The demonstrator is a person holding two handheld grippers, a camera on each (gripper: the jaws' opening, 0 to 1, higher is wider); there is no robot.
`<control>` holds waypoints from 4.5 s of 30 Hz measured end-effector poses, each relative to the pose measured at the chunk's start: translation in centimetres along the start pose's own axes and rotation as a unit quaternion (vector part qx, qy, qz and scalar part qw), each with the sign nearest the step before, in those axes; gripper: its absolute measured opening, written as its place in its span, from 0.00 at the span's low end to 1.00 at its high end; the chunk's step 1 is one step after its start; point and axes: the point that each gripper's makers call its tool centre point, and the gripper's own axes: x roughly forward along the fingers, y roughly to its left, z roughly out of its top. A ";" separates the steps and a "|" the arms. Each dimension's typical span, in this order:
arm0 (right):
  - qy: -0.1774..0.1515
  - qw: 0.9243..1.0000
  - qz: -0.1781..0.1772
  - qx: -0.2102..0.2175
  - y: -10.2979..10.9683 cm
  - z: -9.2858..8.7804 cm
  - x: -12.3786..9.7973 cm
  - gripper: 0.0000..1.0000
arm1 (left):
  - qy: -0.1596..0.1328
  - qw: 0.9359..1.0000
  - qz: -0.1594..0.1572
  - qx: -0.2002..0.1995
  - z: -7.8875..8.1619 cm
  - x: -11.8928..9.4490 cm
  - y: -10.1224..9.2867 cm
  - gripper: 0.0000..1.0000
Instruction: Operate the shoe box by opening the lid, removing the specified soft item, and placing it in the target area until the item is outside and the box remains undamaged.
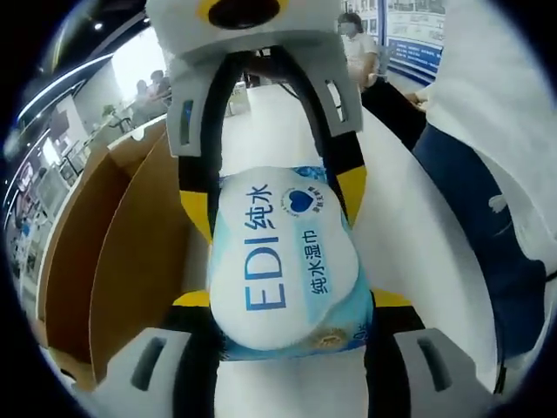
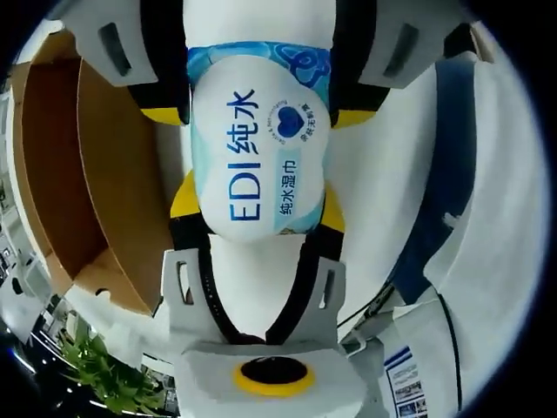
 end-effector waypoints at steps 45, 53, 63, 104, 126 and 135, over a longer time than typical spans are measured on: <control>-0.138 0.904 -0.277 0.296 -0.6 0.7 -28.2 0.74 | -0.001 1.000 0.002 -0.002 1.3 1.2 0.4 0.68; -0.128 0.894 -0.297 0.311 0.1 -1.3 -30.0 0.75 | -0.001 1.000 0.002 -0.004 2.8 2.6 0.9 0.68; -0.118 0.888 -0.296 0.331 0.9 -4.6 -30.3 0.75 | 0.000 1.000 -0.002 -0.001 5.5 4.7 1.7 0.68; -0.129 0.887 -0.300 0.328 0.1 -14.1 -33.8 0.74 | 0.004 1.000 0.000 0.004 14.7 12.1 4.8 0.68; -0.143 0.881 -0.293 0.343 0.1 -16.9 -33.4 0.74 | 0.010 1.000 0.002 0.000 17.1 14.2 6.5 0.69; -0.145 0.878 -0.291 0.350 0.2 -17.0 -33.0 0.74 | 0.014 1.000 0.005 -0.001 17.6 14.7 7.3 0.69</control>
